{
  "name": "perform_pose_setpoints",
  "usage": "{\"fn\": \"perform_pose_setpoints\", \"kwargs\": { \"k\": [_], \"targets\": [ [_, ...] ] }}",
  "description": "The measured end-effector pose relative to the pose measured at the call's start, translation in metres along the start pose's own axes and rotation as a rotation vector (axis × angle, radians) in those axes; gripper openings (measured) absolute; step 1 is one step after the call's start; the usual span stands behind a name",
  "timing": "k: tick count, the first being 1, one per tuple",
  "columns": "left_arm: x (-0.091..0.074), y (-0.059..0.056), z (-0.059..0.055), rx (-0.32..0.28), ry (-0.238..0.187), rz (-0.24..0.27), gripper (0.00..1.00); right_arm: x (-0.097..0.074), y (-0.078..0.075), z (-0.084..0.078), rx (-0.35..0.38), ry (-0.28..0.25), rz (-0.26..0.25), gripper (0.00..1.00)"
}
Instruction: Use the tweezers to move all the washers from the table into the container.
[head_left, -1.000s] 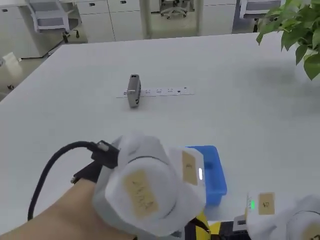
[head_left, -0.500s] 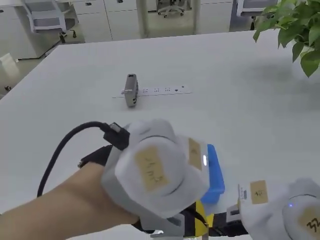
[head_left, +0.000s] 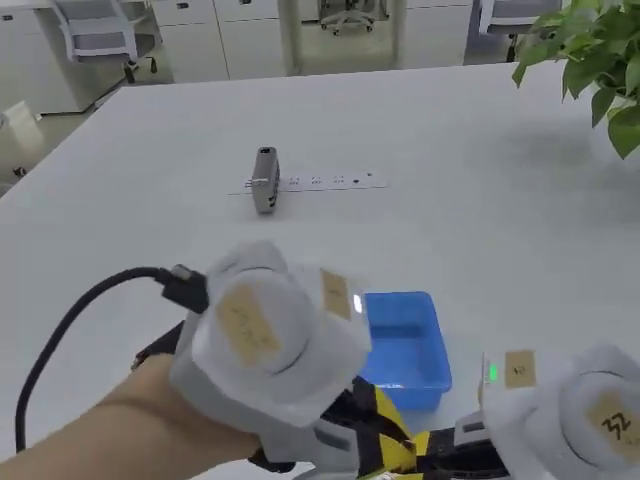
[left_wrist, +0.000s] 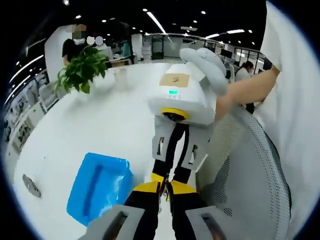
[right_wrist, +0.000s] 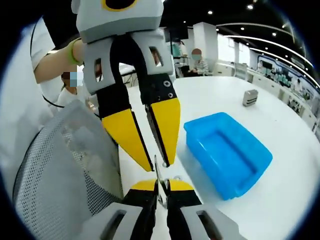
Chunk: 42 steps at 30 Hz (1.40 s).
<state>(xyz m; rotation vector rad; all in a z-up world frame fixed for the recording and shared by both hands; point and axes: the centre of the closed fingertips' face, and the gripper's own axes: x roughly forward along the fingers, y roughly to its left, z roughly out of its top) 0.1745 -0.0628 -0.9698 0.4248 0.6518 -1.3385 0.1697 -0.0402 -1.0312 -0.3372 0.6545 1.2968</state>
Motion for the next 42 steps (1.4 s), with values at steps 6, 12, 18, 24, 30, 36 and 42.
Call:
{"fn": "perform_pose_setpoints", "kwargs": {
  "k": [6,12,18,24,30,36,42],
  "targets": [
    [-0.026,0.010,-0.019,-0.194,-0.122,0.132,0.22,-0.005,-0.009,0.000,0.100,-0.058,-0.033,0.02],
    [-0.052,0.019,-0.040,-0.377,-0.244,0.297,0.48,-0.010,-0.017,-0.002,0.204,-0.098,-0.052,0.02],
    [-0.075,0.031,-0.060,-0.425,-0.274,0.496,0.65,-0.011,-0.022,-0.004,0.312,-0.129,-0.055,0.02],
    [-0.092,0.041,-0.071,-0.469,-0.317,0.666,0.87,-0.017,-0.029,-0.004,0.438,-0.181,-0.052,0.02],
    [-0.105,0.048,-0.069,-0.454,-0.407,0.769,0.99,-0.029,-0.036,0.001,0.440,-0.210,-0.031,0.02],
    [-0.119,0.051,-0.058,-0.393,-0.474,0.826,0.99,-0.047,-0.049,0.021,0.488,-0.312,-0.010,0.02],
    [-0.122,0.054,-0.064,-0.420,-0.477,0.839,0.99,-0.057,-0.060,0.040,0.467,-0.357,-0.045,0.03]
  ]
}}
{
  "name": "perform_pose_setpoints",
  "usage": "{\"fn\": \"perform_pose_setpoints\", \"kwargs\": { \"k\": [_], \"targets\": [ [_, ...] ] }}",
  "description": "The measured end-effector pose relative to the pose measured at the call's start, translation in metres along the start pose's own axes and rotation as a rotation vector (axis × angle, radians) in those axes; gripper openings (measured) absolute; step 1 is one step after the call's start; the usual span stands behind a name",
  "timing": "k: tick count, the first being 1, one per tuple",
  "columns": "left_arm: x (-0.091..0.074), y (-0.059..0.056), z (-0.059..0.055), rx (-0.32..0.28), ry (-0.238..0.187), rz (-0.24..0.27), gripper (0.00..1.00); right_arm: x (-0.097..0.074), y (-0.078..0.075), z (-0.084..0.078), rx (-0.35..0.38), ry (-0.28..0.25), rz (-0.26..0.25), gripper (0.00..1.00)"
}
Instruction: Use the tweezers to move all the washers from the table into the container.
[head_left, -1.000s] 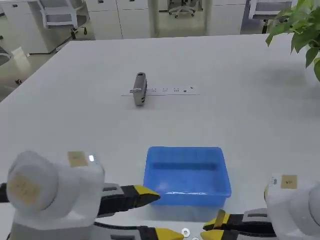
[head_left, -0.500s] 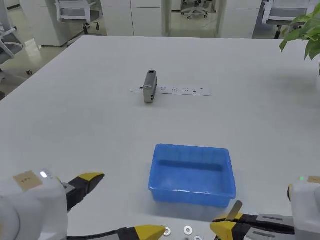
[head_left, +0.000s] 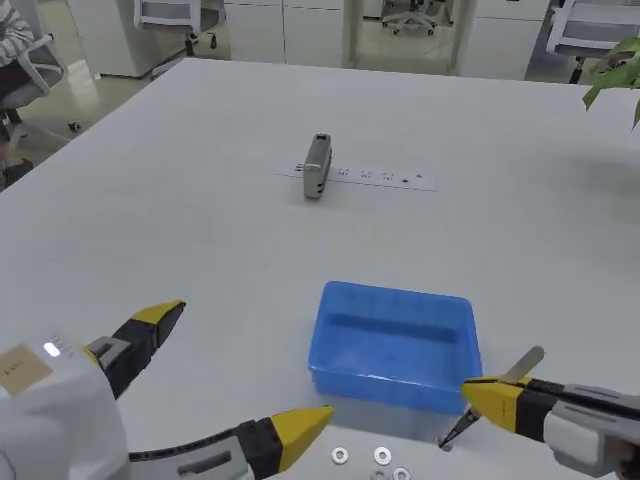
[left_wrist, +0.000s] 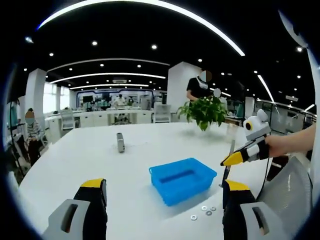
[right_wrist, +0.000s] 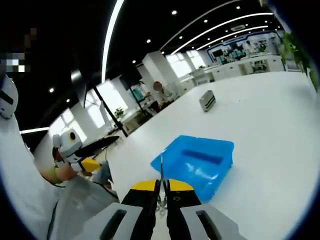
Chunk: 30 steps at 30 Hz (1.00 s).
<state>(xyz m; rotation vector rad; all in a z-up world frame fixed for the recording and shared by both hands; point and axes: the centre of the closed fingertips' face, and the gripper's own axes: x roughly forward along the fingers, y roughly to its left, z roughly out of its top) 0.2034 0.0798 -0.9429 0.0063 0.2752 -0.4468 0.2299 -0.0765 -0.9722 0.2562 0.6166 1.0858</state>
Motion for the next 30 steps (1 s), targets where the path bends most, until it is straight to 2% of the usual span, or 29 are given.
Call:
{"fn": "perform_pose_setpoints", "kwargs": {
  "k": [7,17,30],
  "targets": [
    [0.002,-0.006,-0.003,0.037,0.016,-0.021,0.99,0.000,-0.003,0.020,-0.040,-0.011,-0.013,0.03],
    [0.001,-0.005,-0.002,0.006,0.005,-0.029,0.99,0.005,-0.020,0.040,-0.045,-0.034,-0.063,0.03],
    [0.001,-0.012,0.000,-0.011,-0.009,-0.066,0.99,0.025,-0.048,0.040,-0.109,0.012,-0.135,0.03]
  ]
}}
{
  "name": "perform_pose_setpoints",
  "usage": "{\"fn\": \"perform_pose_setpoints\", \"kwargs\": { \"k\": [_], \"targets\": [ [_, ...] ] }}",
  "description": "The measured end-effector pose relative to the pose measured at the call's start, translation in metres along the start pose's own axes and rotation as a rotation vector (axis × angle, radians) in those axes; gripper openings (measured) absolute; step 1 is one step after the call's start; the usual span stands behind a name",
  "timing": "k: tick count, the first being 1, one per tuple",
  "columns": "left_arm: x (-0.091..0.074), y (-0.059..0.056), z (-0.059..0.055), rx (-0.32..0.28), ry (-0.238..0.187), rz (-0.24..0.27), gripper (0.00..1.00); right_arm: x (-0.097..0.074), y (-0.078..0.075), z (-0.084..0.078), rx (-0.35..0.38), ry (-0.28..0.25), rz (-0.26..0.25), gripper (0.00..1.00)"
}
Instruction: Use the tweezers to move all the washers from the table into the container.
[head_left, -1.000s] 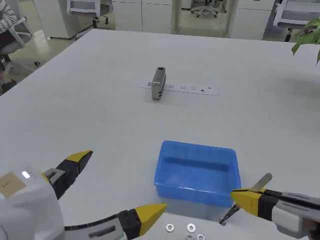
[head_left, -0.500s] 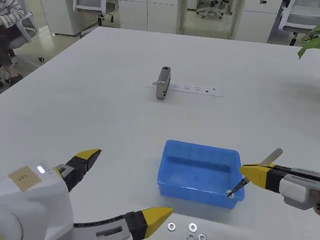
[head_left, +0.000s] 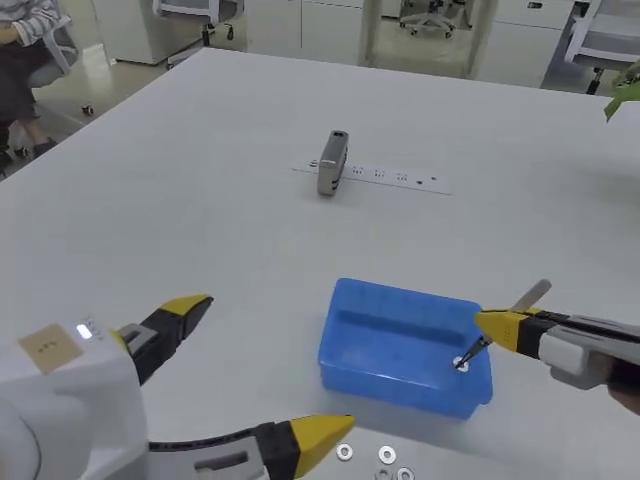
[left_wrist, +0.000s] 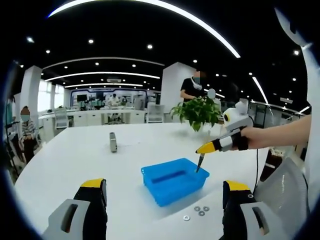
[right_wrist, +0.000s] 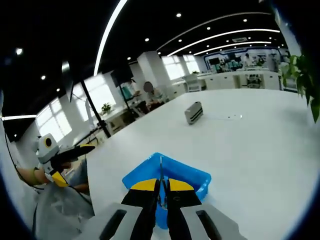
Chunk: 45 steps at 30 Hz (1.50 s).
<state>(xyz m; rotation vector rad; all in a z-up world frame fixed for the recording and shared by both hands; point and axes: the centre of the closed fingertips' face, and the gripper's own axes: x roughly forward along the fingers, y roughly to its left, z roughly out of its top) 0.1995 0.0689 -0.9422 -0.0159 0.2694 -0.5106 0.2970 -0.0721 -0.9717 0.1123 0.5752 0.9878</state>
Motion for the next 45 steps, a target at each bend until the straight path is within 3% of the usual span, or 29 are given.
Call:
{"fn": "perform_pose_setpoints", "kwargs": {
  "k": [11,25,36,45],
  "targets": [
    [0.000,-0.001,0.003,-0.015,-0.020,-0.010,0.99,0.024,-0.018,-0.014,-0.072,0.081,-0.053,0.03],
    [0.000,-0.002,0.001,-0.022,-0.015,-0.016,0.99,0.032,-0.028,-0.025,-0.087,0.123,-0.075,0.03],
    [0.000,-0.002,0.001,-0.028,-0.012,-0.020,0.99,0.035,-0.027,-0.031,-0.110,0.125,-0.063,0.03],
    [0.000,-0.004,0.003,-0.025,-0.021,-0.030,0.99,0.024,-0.016,-0.022,-0.106,0.060,-0.044,0.03]
  ]
}}
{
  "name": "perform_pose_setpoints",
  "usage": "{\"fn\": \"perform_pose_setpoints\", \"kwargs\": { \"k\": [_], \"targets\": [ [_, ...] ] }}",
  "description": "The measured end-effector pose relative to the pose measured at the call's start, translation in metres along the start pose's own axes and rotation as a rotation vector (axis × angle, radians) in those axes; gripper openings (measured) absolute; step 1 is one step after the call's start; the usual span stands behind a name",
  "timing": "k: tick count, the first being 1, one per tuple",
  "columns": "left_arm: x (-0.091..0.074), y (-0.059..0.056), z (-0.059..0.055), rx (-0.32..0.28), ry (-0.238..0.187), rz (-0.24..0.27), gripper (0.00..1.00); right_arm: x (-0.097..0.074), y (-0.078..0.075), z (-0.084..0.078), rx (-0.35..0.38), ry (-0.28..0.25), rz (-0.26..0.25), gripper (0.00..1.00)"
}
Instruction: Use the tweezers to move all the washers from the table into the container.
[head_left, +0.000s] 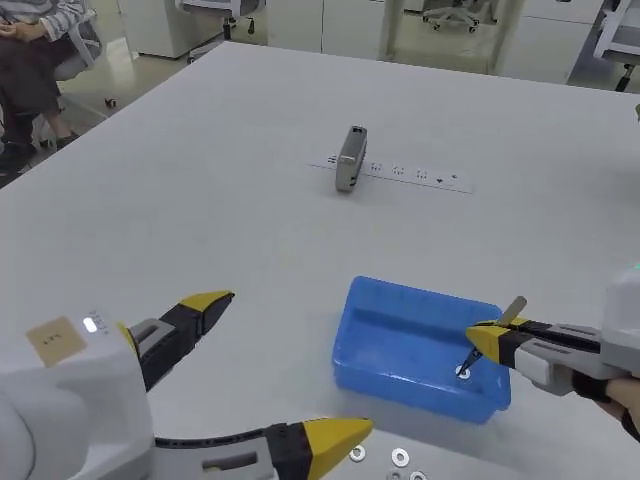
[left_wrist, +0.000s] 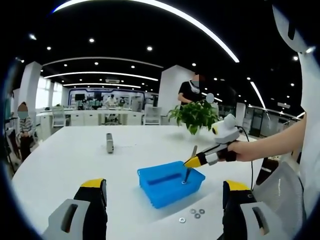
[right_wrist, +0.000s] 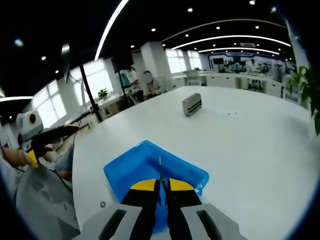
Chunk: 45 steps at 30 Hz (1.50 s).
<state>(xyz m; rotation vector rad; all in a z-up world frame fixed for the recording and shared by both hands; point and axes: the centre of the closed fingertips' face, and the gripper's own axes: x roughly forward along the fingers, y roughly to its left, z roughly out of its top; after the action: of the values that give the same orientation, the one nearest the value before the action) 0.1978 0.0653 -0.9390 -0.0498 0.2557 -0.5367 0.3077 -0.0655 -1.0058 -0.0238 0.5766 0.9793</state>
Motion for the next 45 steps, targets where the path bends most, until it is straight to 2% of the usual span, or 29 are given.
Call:
{"fn": "perform_pose_setpoints", "kwargs": {
  "k": [4,9,14,19,23,30,39,45],
  "targets": [
    [0.000,0.001,0.001,-0.005,-0.004,0.001,0.99,-0.008,0.009,0.012,-0.012,-0.047,0.022,0.03],
    [0.000,-0.001,0.001,-0.003,-0.002,-0.004,0.99,-0.019,0.023,0.029,0.013,-0.119,0.055,0.03],
    [0.001,-0.002,0.000,-0.001,0.001,-0.009,0.99,-0.025,0.037,0.036,0.051,-0.157,0.087,0.03],
    [0.000,-0.003,0.000,-0.001,0.002,-0.011,0.99,-0.030,0.047,0.034,0.077,-0.164,0.104,0.03],
    [0.000,-0.003,0.000,0.000,0.004,-0.014,0.99,-0.030,0.056,0.027,0.098,-0.150,0.134,0.03],
    [0.000,-0.003,0.001,0.001,-0.001,-0.010,0.99,-0.023,0.072,-0.002,0.132,-0.088,0.172,0.03],
    [0.001,-0.003,-0.001,0.003,0.010,-0.012,0.98,-0.016,0.079,-0.029,0.146,-0.022,0.199,0.03],
    [0.000,-0.003,-0.001,-0.002,0.010,-0.013,0.98,-0.013,0.084,-0.041,0.150,0.017,0.215,0.03]
  ]
}}
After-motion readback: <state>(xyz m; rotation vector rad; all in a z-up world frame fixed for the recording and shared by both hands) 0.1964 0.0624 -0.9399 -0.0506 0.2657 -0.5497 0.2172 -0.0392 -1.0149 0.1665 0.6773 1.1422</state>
